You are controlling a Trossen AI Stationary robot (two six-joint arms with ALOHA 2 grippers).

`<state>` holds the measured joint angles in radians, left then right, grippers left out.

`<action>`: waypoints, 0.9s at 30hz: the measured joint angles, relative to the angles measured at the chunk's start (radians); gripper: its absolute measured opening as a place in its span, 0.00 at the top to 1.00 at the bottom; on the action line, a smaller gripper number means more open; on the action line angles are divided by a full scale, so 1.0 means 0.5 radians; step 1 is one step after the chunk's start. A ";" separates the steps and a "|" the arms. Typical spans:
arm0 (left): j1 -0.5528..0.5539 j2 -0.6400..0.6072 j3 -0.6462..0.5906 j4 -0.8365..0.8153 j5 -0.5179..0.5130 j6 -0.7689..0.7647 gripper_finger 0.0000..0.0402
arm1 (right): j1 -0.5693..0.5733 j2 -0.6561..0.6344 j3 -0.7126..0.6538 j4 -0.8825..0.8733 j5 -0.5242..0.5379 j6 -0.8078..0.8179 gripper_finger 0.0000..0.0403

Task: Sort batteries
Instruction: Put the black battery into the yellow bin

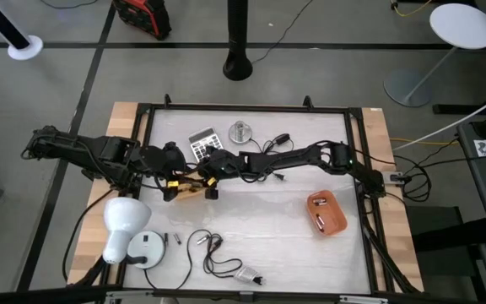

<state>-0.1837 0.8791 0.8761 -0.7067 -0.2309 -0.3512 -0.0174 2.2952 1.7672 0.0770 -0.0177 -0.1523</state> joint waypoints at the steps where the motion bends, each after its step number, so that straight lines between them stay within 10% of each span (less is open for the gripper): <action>1: 0.000 0.001 0.000 0.000 0.000 0.000 0.66 | 0.000 -0.006 0.000 -0.017 -0.001 0.020 0.58; 13: 0.000 0.067 0.000 0.161 0.186 -0.050 0.66 | 0.071 -0.474 0.000 -1.151 0.036 -0.137 0.58; 27: 0.002 0.732 0.144 0.431 0.717 0.369 0.66 | 0.099 -1.205 0.000 -1.689 0.921 0.066 0.58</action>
<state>-0.1825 1.2453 0.9480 -0.4911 0.1276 -0.1667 0.0322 1.6928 1.7672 -0.7676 0.4426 -0.1191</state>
